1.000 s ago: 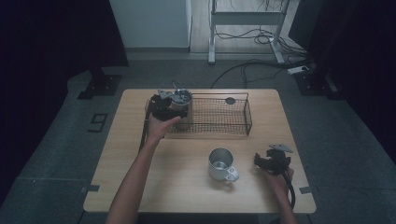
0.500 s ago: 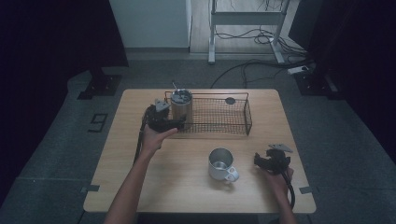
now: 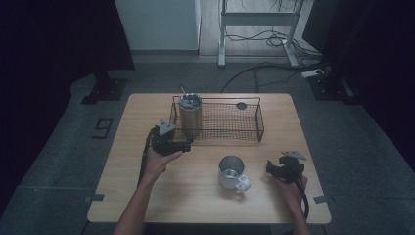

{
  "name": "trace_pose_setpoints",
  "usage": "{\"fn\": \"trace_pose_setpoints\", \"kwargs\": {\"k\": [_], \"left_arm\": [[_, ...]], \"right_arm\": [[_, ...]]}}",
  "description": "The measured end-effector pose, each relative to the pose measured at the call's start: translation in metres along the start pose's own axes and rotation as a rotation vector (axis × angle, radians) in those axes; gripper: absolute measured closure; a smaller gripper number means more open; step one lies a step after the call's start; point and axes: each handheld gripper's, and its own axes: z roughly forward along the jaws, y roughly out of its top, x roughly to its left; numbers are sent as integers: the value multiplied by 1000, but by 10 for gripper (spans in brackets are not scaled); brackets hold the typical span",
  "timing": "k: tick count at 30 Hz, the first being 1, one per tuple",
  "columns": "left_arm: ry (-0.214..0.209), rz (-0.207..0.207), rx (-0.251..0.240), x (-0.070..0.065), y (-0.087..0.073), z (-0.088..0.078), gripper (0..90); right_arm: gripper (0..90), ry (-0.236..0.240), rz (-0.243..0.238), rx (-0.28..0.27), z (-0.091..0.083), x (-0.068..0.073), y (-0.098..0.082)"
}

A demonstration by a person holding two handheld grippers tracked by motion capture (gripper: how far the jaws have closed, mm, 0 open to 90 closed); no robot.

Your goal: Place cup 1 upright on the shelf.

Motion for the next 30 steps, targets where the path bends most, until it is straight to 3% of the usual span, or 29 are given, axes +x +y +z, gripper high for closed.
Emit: {"fn": "trace_pose_setpoints", "kwargs": {"k": [5, 20, 26, 30], "left_arm": [[5, -11, 6, 7, -17, -4, 80], [35, 22, 101, 17, -79, -7, 105], [44, 25, 132, 20, -88, -3, 105], [55, 4, 142, 23, -94, -1, 108]], "right_arm": [[133, 0, 0, 0, 0, 0, 0], [130, -1, 1, 1, 0, 0, 0], [125, -2, 3, 1, 0, 0, 0], [120, -3, 7, 1, 0, 0, 0]]}}
